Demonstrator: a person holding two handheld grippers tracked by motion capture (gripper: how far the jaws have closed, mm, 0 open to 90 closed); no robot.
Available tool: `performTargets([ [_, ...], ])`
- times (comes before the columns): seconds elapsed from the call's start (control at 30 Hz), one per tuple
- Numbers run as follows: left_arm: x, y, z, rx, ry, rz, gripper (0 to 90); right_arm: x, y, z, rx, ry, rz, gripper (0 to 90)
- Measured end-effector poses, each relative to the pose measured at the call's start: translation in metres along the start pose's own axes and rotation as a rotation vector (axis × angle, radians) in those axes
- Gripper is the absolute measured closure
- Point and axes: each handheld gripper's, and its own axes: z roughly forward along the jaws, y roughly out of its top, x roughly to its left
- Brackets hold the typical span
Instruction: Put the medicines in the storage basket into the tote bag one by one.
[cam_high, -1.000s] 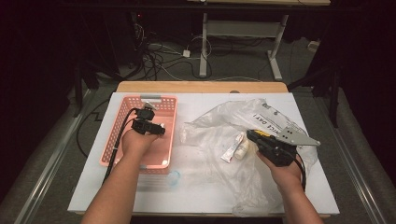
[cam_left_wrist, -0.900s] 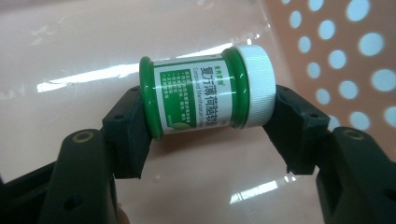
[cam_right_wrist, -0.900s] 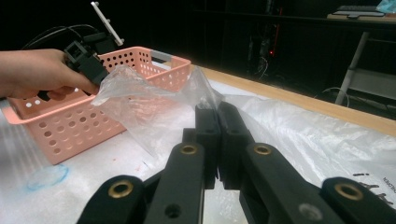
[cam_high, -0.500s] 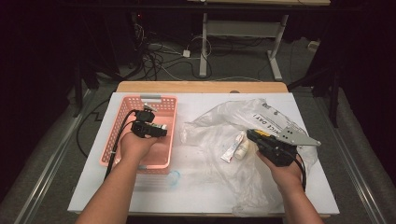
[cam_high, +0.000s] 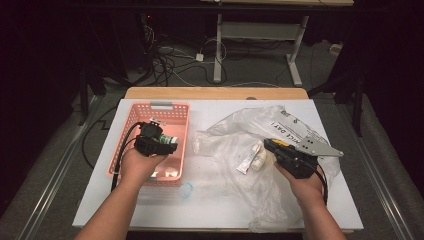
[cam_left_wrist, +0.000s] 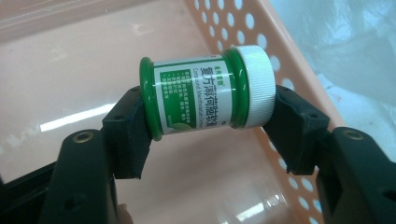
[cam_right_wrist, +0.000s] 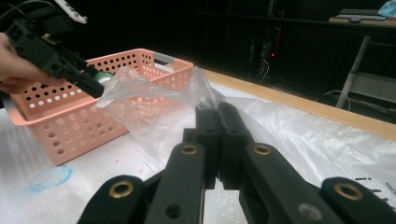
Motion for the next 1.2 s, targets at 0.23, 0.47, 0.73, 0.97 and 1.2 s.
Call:
performTargets([
  [0.23,-0.003,-0.02,-0.016,-0.066,-0.023,0.002,35.1,0.0,-0.001,0.0,0.004,0.001,0.0,90.0],
  [0.47,-0.013,-0.041,-0.029,-0.134,-0.049,0.047,35.1,0.001,-0.002,0.001,0.008,0.0,0.001,90.0],
  [0.73,-0.025,-0.06,-0.034,-0.205,-0.063,0.068,35.0,0.002,-0.002,0.003,0.015,0.0,-0.005,90.0],
  [0.97,-0.03,-0.072,-0.039,-0.283,-0.079,0.062,35.1,0.003,-0.003,0.003,0.02,0.002,-0.012,90.0],
  [1.2,-0.041,-0.074,-0.041,-0.311,-0.122,0.089,35.1,0.003,-0.003,0.004,0.022,0.0,-0.015,90.0],
])
